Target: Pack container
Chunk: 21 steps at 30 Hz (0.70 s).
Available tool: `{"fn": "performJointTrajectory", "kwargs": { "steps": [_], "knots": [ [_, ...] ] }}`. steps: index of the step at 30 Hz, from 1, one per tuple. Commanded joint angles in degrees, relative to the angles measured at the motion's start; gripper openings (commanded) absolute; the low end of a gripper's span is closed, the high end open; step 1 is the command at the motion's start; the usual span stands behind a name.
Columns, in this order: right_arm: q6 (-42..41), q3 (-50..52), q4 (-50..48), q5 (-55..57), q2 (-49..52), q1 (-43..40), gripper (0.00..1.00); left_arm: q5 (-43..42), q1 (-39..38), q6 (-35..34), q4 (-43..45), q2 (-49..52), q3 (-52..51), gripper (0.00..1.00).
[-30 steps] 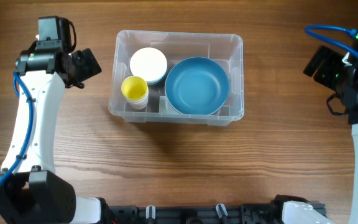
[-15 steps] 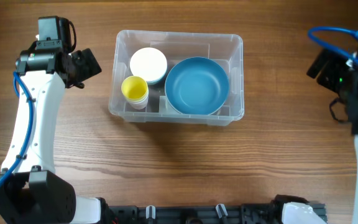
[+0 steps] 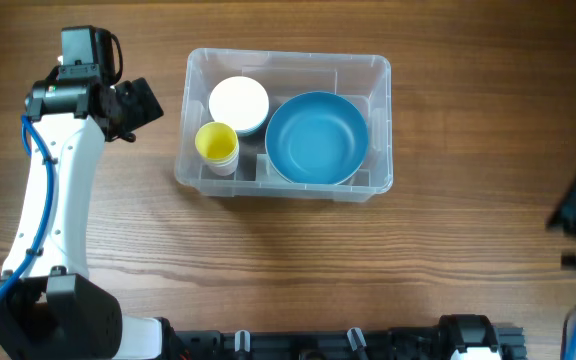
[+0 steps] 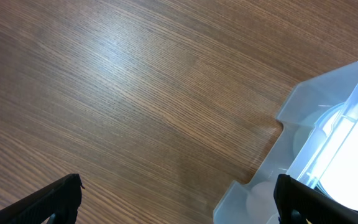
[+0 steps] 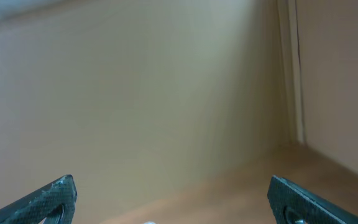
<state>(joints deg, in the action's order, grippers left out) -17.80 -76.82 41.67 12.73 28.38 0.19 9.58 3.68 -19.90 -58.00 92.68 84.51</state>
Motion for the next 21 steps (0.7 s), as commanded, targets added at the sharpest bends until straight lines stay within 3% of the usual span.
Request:
{"fn": "performJointTrajectory", "kwargs": {
  "steps": [1, 10, 21],
  "knots": [
    [-0.42, 7.41, -4.09, 1.01, -7.54, 0.72, 1.0, -0.09, 0.24, -0.31, 0.15, -0.63, 0.63, 1.0],
    [-0.28, 29.59, -21.11, -0.11, -20.33, 0.72, 1.0, -0.09, 0.24, -0.31, 0.13, -0.63, 0.63, 1.0],
    [-0.26, 53.96, -37.59, -7.98, -26.75, 0.7, 1.0, -0.09, 0.24, -0.31, 0.15, -0.63, 0.63, 1.0]
  ]
}}
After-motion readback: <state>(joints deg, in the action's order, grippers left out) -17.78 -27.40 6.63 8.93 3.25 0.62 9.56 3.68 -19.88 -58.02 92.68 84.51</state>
